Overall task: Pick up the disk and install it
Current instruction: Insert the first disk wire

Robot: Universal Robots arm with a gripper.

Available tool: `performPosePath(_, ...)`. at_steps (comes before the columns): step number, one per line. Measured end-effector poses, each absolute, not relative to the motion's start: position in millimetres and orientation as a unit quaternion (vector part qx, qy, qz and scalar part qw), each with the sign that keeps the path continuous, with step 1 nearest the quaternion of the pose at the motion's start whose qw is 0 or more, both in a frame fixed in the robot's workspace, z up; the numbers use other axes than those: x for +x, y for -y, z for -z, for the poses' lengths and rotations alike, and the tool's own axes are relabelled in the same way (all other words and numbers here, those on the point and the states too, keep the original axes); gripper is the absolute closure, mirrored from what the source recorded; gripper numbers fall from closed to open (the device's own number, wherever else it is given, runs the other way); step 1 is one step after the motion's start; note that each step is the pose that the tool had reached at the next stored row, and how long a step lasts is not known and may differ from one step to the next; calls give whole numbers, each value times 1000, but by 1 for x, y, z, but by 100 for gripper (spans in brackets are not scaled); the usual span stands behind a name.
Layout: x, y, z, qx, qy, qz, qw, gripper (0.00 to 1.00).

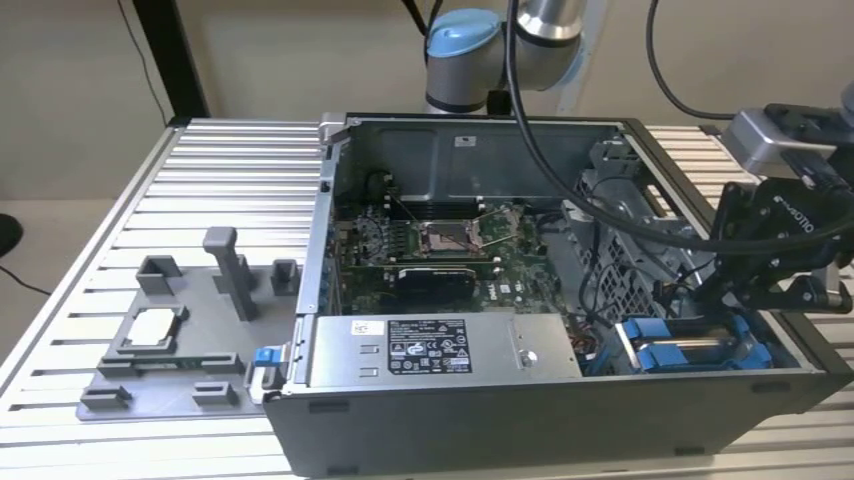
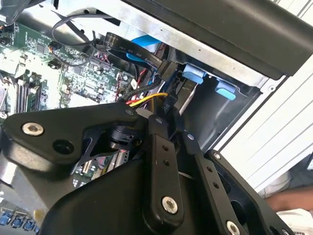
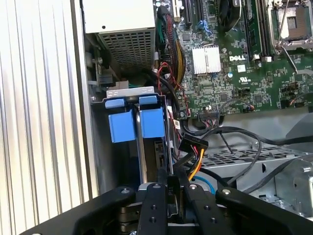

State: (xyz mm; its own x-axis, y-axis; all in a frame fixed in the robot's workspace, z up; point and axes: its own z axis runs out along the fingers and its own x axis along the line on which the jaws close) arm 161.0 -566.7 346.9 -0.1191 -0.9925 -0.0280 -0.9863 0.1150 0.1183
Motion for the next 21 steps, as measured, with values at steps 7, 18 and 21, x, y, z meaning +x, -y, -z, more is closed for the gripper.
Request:
performPosePath(7,164,567,-345,664,745,53,29,100)
performPosePath(18,164,567,-342,670,739,53,30,100)
performPosePath(21,164,567,-341,670,739,53,30,100)
